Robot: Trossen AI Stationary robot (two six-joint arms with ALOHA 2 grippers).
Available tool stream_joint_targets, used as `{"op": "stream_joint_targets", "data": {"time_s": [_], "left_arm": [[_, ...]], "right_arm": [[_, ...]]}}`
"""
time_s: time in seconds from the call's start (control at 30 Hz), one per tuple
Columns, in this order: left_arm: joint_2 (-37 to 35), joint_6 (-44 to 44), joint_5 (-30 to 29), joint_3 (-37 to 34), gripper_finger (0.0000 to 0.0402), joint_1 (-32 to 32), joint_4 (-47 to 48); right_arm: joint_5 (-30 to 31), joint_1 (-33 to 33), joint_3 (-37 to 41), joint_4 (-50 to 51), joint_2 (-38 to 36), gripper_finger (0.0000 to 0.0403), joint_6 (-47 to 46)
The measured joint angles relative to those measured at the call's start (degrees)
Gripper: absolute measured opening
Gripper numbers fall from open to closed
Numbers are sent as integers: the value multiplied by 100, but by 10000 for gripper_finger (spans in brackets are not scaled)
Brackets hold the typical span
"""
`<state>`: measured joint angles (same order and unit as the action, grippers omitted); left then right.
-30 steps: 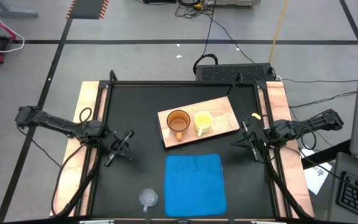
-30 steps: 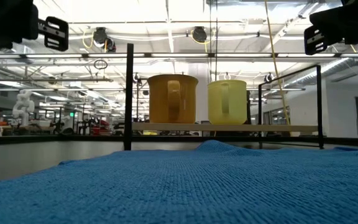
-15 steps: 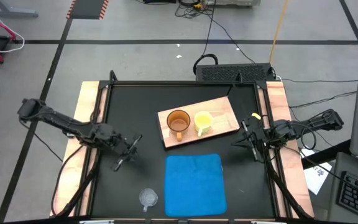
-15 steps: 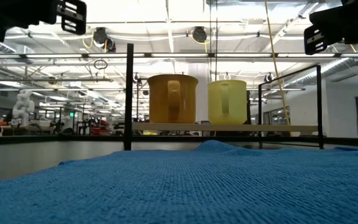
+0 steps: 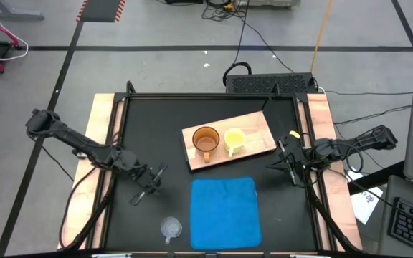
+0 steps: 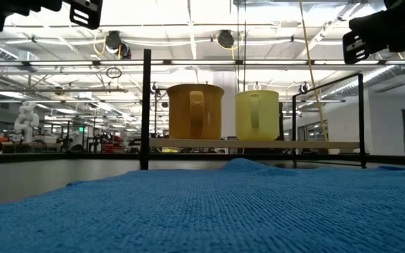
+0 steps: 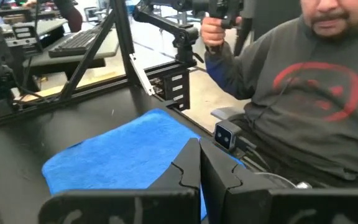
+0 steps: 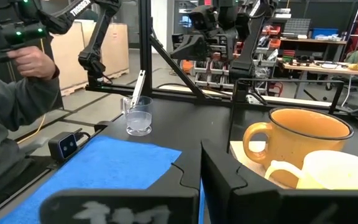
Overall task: Stack small to large cups/mugs on shelf
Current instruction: Put the transparent mug on the shelf
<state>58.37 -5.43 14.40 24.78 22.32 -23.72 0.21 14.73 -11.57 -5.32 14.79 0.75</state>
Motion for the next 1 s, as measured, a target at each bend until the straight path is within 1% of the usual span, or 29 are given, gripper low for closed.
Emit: {"op": "stream_joint_targets", "data": {"time_s": [0.13,0.3,0.47,0.6,0.87,1.0], "left_arm": [[116,-10,-124,83,0,278,2],[144,203,-762,218,0,632,7],[168,386,-964,283,0,997,55],[166,447,-1404,288,0,1289,95],[166,969,-2233,288,0,1777,106],[178,1052,-2852,288,0,2101,-66]], "right_arm": [[0,0,0,-8,0,0,-2],[0,0,0,-46,2,0,-2],[0,1,0,-48,2,0,-3],[0,1,0,-48,1,0,-4],[0,1,0,-48,2,0,-28],[-1,0,0,-48,2,0,-28]]}}
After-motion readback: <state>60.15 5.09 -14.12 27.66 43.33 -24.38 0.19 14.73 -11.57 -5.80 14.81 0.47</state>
